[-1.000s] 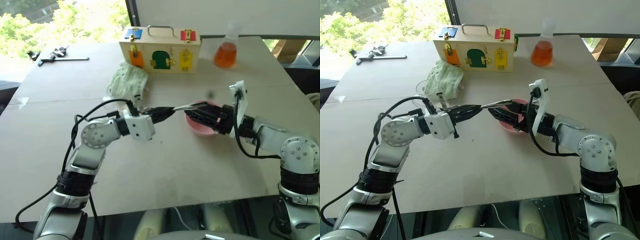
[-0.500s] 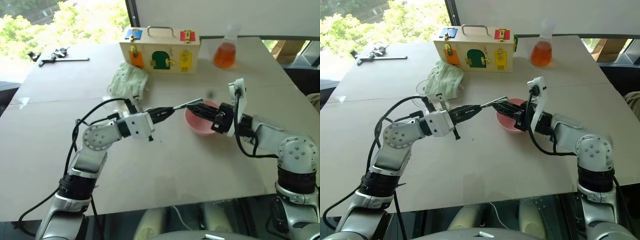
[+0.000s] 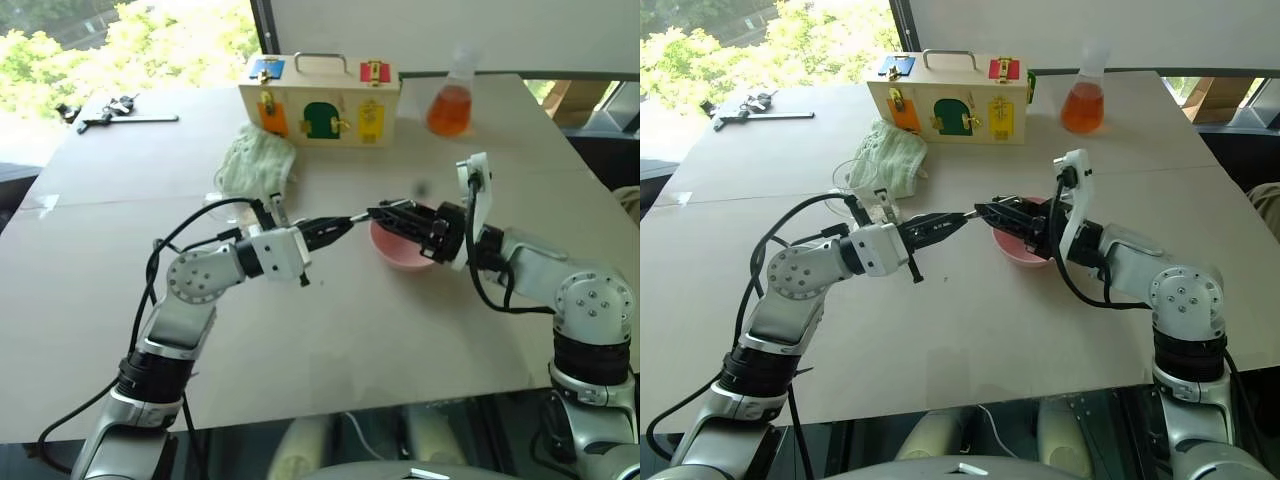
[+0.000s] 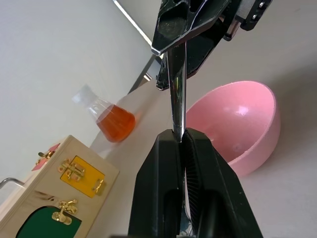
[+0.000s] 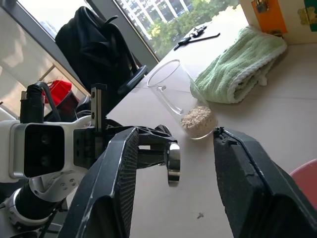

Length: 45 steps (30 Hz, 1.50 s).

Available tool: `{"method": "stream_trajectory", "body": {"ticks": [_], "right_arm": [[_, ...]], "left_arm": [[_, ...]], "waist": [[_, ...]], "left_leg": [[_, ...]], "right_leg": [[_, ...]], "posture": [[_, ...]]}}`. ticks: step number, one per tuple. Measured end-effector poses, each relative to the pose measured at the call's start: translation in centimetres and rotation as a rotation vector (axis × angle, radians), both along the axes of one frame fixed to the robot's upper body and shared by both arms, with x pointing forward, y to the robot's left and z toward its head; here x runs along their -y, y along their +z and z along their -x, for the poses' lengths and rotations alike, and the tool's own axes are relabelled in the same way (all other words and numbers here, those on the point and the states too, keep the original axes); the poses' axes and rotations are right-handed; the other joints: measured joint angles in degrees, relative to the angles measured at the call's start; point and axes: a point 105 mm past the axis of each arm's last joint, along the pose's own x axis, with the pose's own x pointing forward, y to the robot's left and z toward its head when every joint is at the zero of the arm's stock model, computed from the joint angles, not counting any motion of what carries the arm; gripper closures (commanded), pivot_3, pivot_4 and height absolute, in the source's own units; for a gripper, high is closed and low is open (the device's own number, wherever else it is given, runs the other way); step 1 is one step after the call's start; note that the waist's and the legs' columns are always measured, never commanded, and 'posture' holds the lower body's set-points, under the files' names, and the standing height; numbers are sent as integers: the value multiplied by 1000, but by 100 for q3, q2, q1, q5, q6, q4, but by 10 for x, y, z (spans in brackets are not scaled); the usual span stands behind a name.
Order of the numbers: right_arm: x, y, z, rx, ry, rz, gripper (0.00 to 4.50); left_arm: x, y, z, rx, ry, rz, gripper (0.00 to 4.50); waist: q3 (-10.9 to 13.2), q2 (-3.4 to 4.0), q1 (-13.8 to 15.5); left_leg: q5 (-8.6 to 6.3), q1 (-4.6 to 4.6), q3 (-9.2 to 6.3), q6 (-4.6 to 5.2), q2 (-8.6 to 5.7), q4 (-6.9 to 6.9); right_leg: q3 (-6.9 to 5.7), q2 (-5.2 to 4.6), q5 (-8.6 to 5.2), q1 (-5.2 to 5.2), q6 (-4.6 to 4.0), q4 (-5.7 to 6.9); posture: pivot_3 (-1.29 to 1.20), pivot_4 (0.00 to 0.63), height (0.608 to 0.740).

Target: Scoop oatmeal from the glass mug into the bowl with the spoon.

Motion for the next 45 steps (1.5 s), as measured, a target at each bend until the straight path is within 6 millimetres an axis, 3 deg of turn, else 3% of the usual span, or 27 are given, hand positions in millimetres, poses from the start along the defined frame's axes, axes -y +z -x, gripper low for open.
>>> {"method": "stream_trajectory", "body": {"ticks": [1, 6, 7, 15, 19, 26, 33, 39, 42, 43, 45], "right_arm": [[0, 0, -1, -1, -5, 1, 2016], [0, 0, -1, -3, -10, 1, 4250], [0, 0, 0, -5, -4, -1, 4448], [-2, 1, 2, 0, 8, 1, 4448], [-1, -1, 3, -3, 15, 22, 4500], [2, -6, -3, -35, -12, 27, 4500], [7, -5, -10, -49, -47, 25, 4500], [26, 8, -30, -26, -165, 12, 4500], [34, 12, -35, -19, -206, 3, 4500], [38, 13, -36, -16, -221, 4, 4500], [44, 15, -38, -14, -249, 3, 4500]], "left_arm": [[0, 0, 0, 1, 0, -2, 4500], [0, 0, -1, 8, 4, -10, 4500], [0, 0, -1, 8, 5, -12, 4500], [0, -1, -1, 17, 11, -22, 4500], [0, -1, -2, 21, 17, -19, 3251], [-7, 10, -8, 57, 72, 22, 29], [-24, 23, -15, 52, 150, 101, 29], [-70, 51, -29, -32, 338, 338, 29], [-119, 71, -34, -33, 485, 408, 29], [-147, 83, -32, -22, 560, 439, 29], [-182, 98, -24, -20, 635, 474, 29]], "waist": [[0, 0, 0], [0, 0, -1], [0, 0, -1], [0, 0, -1], [0, 0, 0], [0, 0, -2], [0, 0, -3], [0, 0, -45], [0, 0, -108], [0, 1, -148], [0, 1, -182]], "left_leg": [[0, 0, 0, 0, 0, 0], [0, 0, 0, 0, 0, 0], [0, 0, 0, 0, 0, 0], [0, 0, 2, 0, 0, 1], [0, 0, 2, 0, 0, 1], [0, 0, 3, 0, 1, 2], [0, 0, 2, 0, 1, 2], [0, 0, 2, 0, 2, 4], [0, -1, 1, 0, 3, 4], [0, -1, 2, 0, 3, 3], [0, -1, 2, 0, 3, 0]], "right_leg": [[0, 0, 0, 0, 0, 0], [1, 2, 0, 0, 0, 0], [1, 2, 0, 0, 0, 1], [3, 7, 0, -1, 0, 2], [3, 7, 0, -1, 0, 2], [4, 6, 0, -1, 0, 3], [4, 6, 0, -2, 0, 4], [4, 12, 0, -3, 0, 7], [3, 13, 0, -5, 0, 8], [10, 15, 0, -9, 0, 9], [20, 17, 0, -14, 0, 8]], "posture": [[0, 150, 740], [0, 150, 740], [0, 150, 740], [0, 150, 740], [0, 150, 740], [0, 150, 740], [0, 150, 740], [0, 150, 740], [0, 150, 740], [0, 150, 740], [0, 150, 740]]}}
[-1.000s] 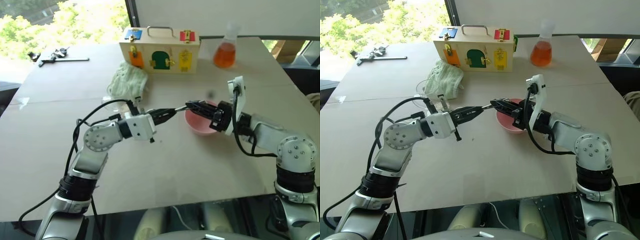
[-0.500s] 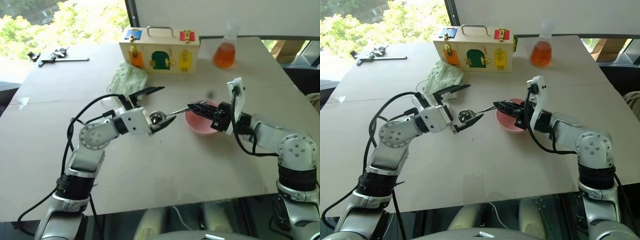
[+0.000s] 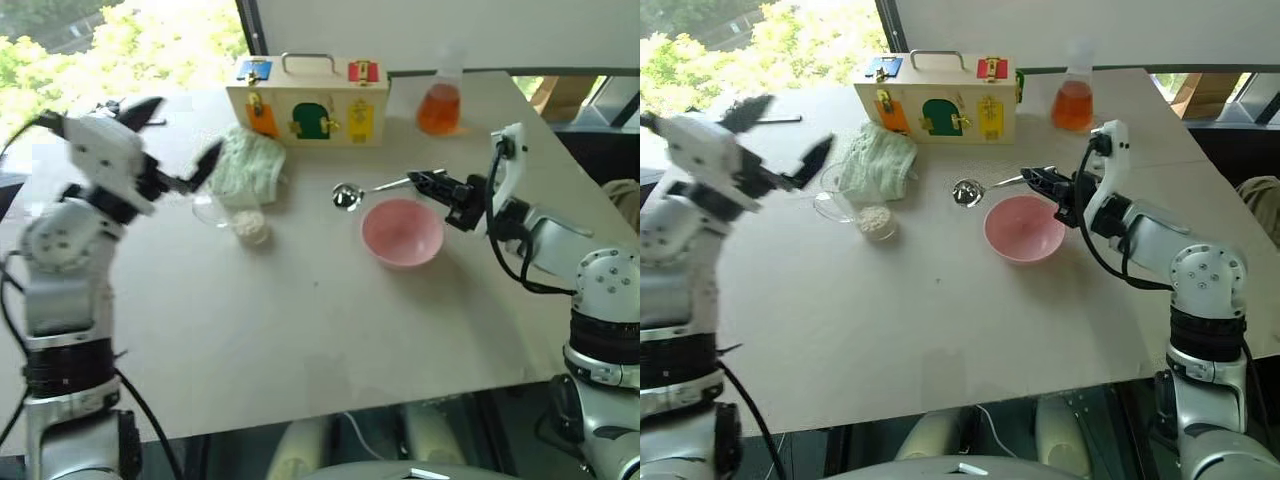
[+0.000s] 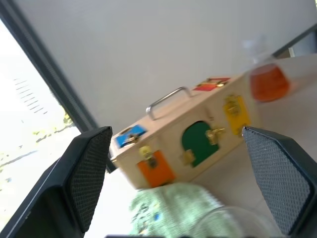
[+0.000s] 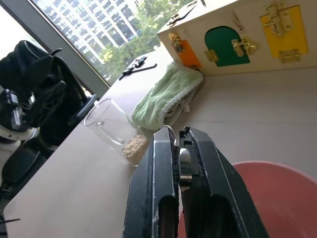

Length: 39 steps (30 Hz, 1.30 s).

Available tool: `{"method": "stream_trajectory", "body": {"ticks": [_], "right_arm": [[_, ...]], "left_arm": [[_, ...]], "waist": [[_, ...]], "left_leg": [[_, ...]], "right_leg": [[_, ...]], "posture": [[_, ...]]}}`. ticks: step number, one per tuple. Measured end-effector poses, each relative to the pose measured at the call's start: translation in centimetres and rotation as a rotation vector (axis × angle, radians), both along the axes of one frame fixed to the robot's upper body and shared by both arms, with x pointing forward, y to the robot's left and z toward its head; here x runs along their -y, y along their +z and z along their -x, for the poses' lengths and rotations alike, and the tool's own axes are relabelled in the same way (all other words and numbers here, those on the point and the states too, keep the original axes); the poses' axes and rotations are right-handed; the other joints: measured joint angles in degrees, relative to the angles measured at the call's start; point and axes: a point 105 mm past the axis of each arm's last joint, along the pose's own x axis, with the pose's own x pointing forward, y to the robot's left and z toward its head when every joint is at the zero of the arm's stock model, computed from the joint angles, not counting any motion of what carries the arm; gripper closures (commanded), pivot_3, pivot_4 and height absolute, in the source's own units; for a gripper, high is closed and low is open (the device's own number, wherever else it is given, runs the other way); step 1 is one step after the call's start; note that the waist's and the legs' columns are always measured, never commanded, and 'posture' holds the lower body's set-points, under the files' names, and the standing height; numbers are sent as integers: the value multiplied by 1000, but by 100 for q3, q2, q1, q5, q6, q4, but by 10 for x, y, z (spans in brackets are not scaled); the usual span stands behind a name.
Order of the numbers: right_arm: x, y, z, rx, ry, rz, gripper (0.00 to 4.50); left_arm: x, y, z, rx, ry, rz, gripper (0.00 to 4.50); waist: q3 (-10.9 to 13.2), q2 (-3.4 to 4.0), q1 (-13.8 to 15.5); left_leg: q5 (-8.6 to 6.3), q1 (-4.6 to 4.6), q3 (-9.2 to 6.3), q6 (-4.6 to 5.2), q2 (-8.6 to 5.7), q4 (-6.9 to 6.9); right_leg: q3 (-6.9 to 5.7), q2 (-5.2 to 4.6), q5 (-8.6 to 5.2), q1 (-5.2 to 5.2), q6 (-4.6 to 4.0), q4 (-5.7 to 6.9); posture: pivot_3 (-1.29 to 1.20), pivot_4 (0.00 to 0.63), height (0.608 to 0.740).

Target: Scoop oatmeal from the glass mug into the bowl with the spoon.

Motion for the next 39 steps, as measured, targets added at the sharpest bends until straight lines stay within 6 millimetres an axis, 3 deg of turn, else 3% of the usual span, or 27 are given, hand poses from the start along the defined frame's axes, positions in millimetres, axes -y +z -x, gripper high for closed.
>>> {"method": "stream_trajectory", "body": {"ticks": [3, 7, 12, 16, 18, 22, 32, 39], "right_arm": [[2, 0, -1, -1, -7, -3, 4500], [3, 0, -2, -4, -9, -3, 4500], [5, 12, 1, 33, 13, 12, 4500], [0, 25, 9, 71, 59, 10, 4500], [-3, 28, 12, 81, 74, 9, 4500], [-4, 30, 15, 78, 76, 11, 4500], [1, 33, 19, 75, 49, 24, 4500], [2, 33, 19, 74, 43, 23, 4500]], "left_arm": [[-26, 0, 14, -71, 7, 48, 29], [-45, -40, 22, -270, -7, 157, 29], [-39, -93, 28, -431, -25, 250, 29], [-20, -127, 9, -461, -23, 234, 29], [-14, -130, 1, -453, -28, 217, 29], [-9, -118, -21, -373, -30, 183, 29], [-16, -138, -30, -383, 35, 182, 29], [-12, -131, -42, -336, 50, 160, 29]], "waist": [[-1, 4, -14], [-1, 4, -4], [0, 5, 55], [-2, 3, 115], [-5, -2, 105], [-5, -2, 82], [-5, -2, 61], [-6, -4, 66]], "left_leg": [[0, 0, 2, 0, -1, -2], [0, 1, 0, 0, -1, -1], [0, 1, 1, 0, -1, -1], [0, 1, -4, -1, 0, 0], [0, 1, -2, -1, 0, 0], [0, 0, 0, 0, -5, 0], [0, 0, 0, 0, -6, 2], [0, -4, -3, 0, -7, 3]], "right_leg": [[-7, -1, 0, -1, 0, 0], [-9, -3, 0, 0, 0, 2], [-8, -13, 0, 0, 0, 0], [-19, -17, 1, 4, -1, 1], [-15, -17, 1, 4, -2, 2], [-12, -21, 1, 3, -2, 0], [-9, -21, 1, 1, -2, 3], [-13, -23, 1, 0, -2, 2]], "posture": [[0, 150, 740], [0, 150, 740], [0, 150, 740], [0, 150, 740], [0, 150, 740], [0, 150, 740], [0, 150, 740], [0, 150, 740]]}}
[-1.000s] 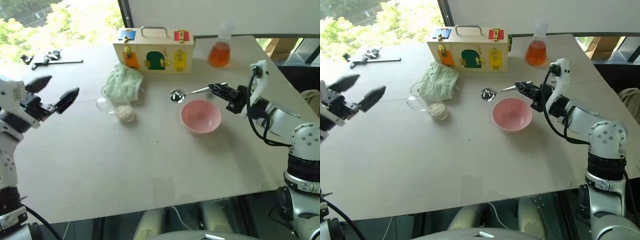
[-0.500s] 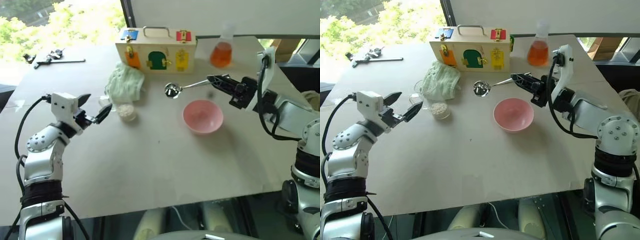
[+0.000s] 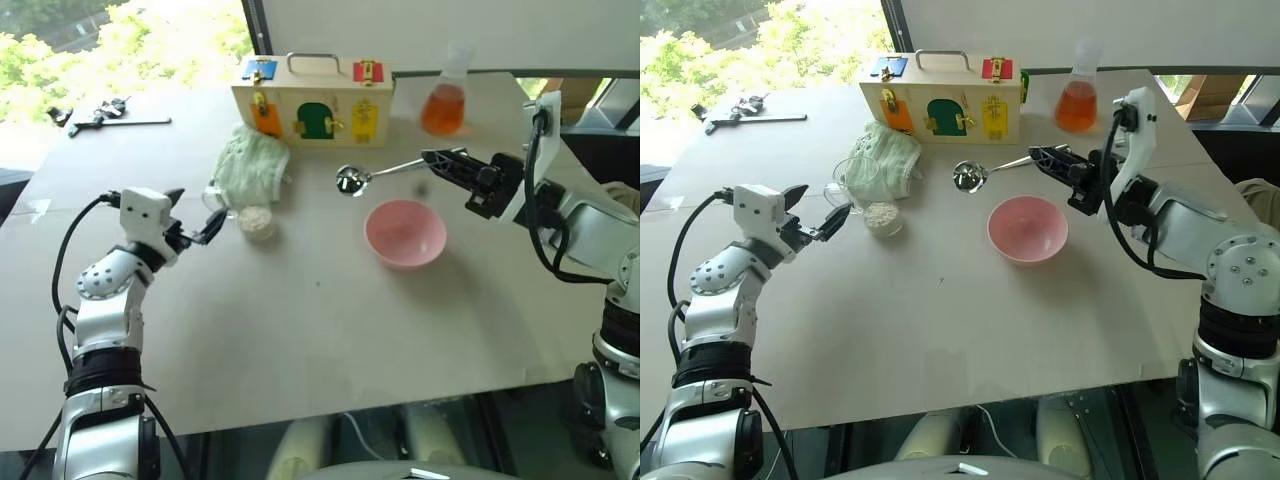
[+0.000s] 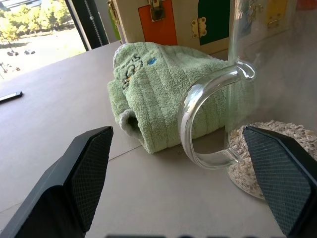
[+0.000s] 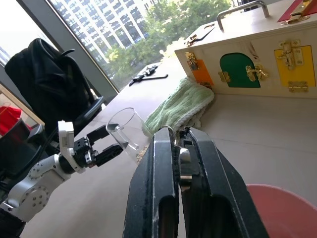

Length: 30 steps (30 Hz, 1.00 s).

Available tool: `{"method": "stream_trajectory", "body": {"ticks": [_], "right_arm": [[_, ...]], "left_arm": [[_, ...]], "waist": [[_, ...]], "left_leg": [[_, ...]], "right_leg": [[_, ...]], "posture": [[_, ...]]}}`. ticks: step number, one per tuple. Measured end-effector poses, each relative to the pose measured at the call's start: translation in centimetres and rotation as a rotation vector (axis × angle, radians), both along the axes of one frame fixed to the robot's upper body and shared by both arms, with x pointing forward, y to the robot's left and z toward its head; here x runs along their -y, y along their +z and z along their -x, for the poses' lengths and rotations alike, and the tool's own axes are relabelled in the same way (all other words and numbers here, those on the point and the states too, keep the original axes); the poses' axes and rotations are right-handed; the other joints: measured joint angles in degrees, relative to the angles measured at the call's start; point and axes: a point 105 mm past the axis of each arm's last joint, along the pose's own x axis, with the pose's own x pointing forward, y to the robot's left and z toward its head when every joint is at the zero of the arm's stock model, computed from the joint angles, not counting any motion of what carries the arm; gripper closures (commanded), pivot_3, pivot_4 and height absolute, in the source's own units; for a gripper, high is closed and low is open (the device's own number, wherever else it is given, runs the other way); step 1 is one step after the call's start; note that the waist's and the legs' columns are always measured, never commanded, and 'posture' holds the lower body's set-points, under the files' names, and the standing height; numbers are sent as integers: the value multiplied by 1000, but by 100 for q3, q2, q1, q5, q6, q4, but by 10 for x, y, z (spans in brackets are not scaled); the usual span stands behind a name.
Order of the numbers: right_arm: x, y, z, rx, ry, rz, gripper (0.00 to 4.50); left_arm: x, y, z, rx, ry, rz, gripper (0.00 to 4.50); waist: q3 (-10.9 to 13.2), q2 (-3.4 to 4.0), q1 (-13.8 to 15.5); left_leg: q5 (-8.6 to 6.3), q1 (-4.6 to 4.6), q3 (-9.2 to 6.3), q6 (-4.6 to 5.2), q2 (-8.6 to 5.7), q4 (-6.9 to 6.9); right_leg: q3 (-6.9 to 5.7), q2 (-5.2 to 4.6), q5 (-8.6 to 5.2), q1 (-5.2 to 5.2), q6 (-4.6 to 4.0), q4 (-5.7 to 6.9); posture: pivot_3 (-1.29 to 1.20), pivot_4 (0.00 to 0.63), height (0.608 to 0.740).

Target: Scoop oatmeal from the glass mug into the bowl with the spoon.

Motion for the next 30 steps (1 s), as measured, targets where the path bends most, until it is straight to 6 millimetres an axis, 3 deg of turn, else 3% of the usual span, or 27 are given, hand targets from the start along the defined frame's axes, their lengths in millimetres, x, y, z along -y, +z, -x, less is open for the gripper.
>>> {"method": "stream_trajectory", "body": {"ticks": [6, 21, 30], "right_arm": [[2, -5, 0, -12, -12, -5, 4500], [2, -8, 1, -13, -18, -8, 4500], [1, -10, 3, -9, -25, -8, 4500]], "left_arm": [[-1, 6, -9, 51, 37, 8, 29], [-10, -5, -11, 21, 74, 45, 29], [-29, -7, -15, 19, 137, 134, 29]], "waist": [[0, 0, -8], [0, 0, -18], [-1, -1, -15]], "left_leg": [[0, 0, 0, 0, 0, 0], [0, 0, 0, 0, 0, 1], [0, 0, 0, 0, -1, 2]], "right_leg": [[1, 0, 0, 0, 0, 0], [2, 1, 0, -1, 0, 2], [0, 1, 0, 0, 0, 2]], "posture": [[0, 150, 740], [0, 150, 740], [0, 150, 740]]}}
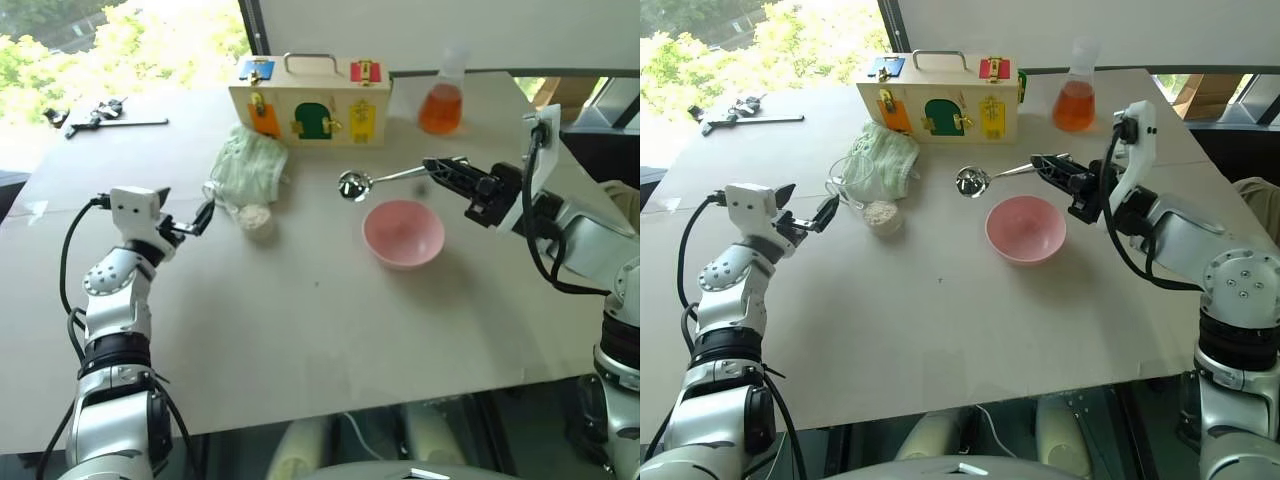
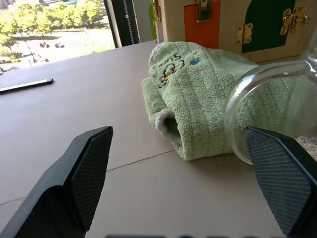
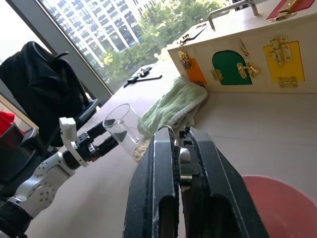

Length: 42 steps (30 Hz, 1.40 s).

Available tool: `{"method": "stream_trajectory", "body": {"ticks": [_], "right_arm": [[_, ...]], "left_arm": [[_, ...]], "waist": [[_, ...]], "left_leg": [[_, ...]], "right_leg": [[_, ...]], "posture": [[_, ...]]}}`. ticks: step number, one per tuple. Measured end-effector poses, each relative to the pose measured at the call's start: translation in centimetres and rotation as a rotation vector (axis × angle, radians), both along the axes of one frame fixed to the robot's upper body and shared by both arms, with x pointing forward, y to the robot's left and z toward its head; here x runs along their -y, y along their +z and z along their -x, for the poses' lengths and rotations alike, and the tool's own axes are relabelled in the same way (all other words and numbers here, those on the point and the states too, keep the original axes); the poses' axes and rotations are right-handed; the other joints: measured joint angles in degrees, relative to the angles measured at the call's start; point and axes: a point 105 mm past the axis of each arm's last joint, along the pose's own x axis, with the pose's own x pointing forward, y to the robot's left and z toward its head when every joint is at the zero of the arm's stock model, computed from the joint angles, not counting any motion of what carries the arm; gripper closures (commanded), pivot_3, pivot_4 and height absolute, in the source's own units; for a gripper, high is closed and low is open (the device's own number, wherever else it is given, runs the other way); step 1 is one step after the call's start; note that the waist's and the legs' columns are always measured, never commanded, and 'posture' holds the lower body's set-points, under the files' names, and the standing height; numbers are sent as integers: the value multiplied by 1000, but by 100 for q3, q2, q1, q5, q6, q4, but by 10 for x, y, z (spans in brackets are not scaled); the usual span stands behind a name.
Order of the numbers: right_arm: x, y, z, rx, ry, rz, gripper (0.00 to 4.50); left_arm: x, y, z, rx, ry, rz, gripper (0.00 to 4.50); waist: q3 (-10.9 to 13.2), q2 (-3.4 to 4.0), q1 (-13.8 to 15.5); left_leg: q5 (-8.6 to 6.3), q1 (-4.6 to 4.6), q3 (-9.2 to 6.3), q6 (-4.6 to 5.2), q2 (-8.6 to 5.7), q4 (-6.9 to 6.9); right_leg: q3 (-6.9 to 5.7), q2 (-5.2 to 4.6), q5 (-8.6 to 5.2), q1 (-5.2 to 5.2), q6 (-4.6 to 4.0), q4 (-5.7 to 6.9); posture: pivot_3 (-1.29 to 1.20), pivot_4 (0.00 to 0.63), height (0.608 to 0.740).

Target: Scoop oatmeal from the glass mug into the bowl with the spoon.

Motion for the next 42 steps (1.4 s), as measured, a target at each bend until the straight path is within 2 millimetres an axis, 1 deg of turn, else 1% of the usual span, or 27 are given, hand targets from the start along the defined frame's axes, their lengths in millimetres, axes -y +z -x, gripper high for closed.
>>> {"method": "stream_trajectory", "body": {"ticks": [3, 9, 15, 18, 21, 23, 24, 25, 26, 27, 30, 34, 36, 39, 41, 42], "right_arm": [[0, 0, -1, 0, -7, -3, 4500], [-2, -1, 0, -1, -4, -1, 4500], [-2, -1, 0, 3, -10, -13, 4500], [-2, -1, 0, 3, -10, -13, 4500], [-2, -1, -1, 3, -15, -15, 4500], [-2, -1, -1, 4, -16, -15, 4500], [-2, -1, -1, 4, -18, -16, 4500], [-2, -1, -1, 4, -18, -16, 4500], [-2, 0, -1, 5, -18, -17, 4500], [-2, 0, -1, 6, -20, -19, 4500], [-1, 0, -2, 11, -25, -23, 4500], [-1, 0, -2, 12, -28, -22, 4500], [-1, 0, -2, 13, -28, -22, 4500], [-2, 2, -2, 16, -25, -20, 4500], [-4, 8, -3, 34, -16, -20, 4500], [-5, 11, -3, 44, -13, -20, 4500]], "left_arm": [[-2, 4, -4, 9, 3, 6, 29], [5, 15, -15, 33, -33, 16, 29], [15, 9, -25, 0, -67, 27, 29], [22, 8, -31, -13, -89, 33, 777], [28, 8, -36, -24, -108, 15, 2310], [29, 6, -36, -32, -108, 18, 2919], [29, 4, -37, -39, -110, 24, 3467], [29, 4, -38, -39, -112, 25, 3789], [30, 4, -38, -39, -117, 24, 4211], [31, 6, -38, -29, -125, 33, 4454], [32, 7, -37, -17, -130, 24, 4454], [37, 6, -26, 10, -153, 4, 4454], [45, 3, -19, 18, -171, 16, 4454], [62, -4, -6, 12, -189, 64, 4454], [79, -3, 4, 9, -190, 92, 4454], [86, 0, 6, 17, -196, 95, 4454]], "waist": [[0, 0, -1], [0, 0, -14], [-1, -1, -9], [-1, -1, -9], [-1, -1, -21], [-1, -1, -25], [-1, -1, -22], [-1, -1, -19], [-1, -1, -19], [-1, -1, -21], [-2, -2, -27], [-2, -2, -36], [-2, -2, -27], [-2, -2, -17], [-2, -2, -10], [-2, -2, -4]], "left_leg": [[0, 0, 0, 0, 0, 0], [0, 0, 0, 0, -1, 1], [0, 0, 0, 0, -2, 2], [0, -2, 0, 0, -3, 4], [0, -2, 0, 0, -3, 4], [0, -2, 0, 0, -3, 4], [0, -2, -1, 0, -3, 4], [0, -2, -1, 0, -3, 4], [0, -2, 0, 0, -3, 5], [0, -2, 0, 0, -3, 5], [0, -2, 0, 0, -2, 6], [0, -3, -1, 0, -2, 5], [0, -5, -1, 0, -2, 6], [0, -6, -2, 1, -2, 7], [0, -7, -4, 0, -2, 8], [0, -6, -4, 0, -2, 9]], "right_leg": [[0, 0, 0, 0, 0, 1], [1, 0, 0, 0, 0, 1], [0, 0, 0, 0, 0, 2], [-1, 0, 0, 0, 0, 2], [1, 0, 0, -1, 0, 3], [1, 1, 0, -2, 0, 4], [0, 1, 0, -2, 0, 5], [0, 1, 0, -2, 0, 4], [0, 0, 0, -1, 0, 4], [1, 0, 0, -1, 0, 4], [1, 0, 0, -1, 0, 6], [3, -1, 0, -1, 0, 4], [3, -2, 0, -1, 0, 2], [1, -4, 0, -2, 0, 2], [-1, -3, 0, -1, 0, 4], [-1, -3, 0, -1, 0, 5]], "posture": [[0, 150, 740], [0, 150, 740], [0, 150, 740], [0, 150, 740], [0, 150, 740], [0, 150, 740], [0, 150, 740], [0, 150, 740], [0, 150, 740], [0, 150, 740], [0, 150, 740], [0, 150, 740], [0, 150, 740], [0, 150, 740], [0, 150, 740], [0, 150, 740]]}}
